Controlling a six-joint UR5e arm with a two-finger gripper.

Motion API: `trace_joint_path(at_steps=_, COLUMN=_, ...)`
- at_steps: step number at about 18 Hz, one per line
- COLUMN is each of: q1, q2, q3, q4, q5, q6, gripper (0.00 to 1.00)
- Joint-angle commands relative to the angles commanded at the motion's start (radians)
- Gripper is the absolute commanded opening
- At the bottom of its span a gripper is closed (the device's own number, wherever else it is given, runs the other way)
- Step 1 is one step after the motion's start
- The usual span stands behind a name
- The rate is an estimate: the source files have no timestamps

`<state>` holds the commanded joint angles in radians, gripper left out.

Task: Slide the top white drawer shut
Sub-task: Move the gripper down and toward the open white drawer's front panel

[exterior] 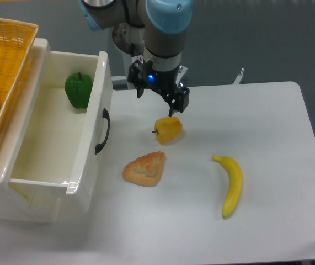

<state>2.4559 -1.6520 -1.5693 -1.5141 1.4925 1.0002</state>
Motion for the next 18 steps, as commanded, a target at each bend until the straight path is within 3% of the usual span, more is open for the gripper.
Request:
trace_joint_path(at_steps=13, q1=0.026, q2=-0.060, q3=-0.005, q4=0.003, q5=-0.002, q6=-0.029, gripper=1.00)
trace_joint_path(at_steps=16, q1=0.020, q2=-0.077, q3=-0.009, q4=0.008, q5=0.000, q6=-0.133, gripper=1.00)
trace_joint_path(at_steps=18, q1=0.015, q2=-0.087, q3=-0.018, q4=0.058, q5=0.000, q6=-0.188, gripper=1.00)
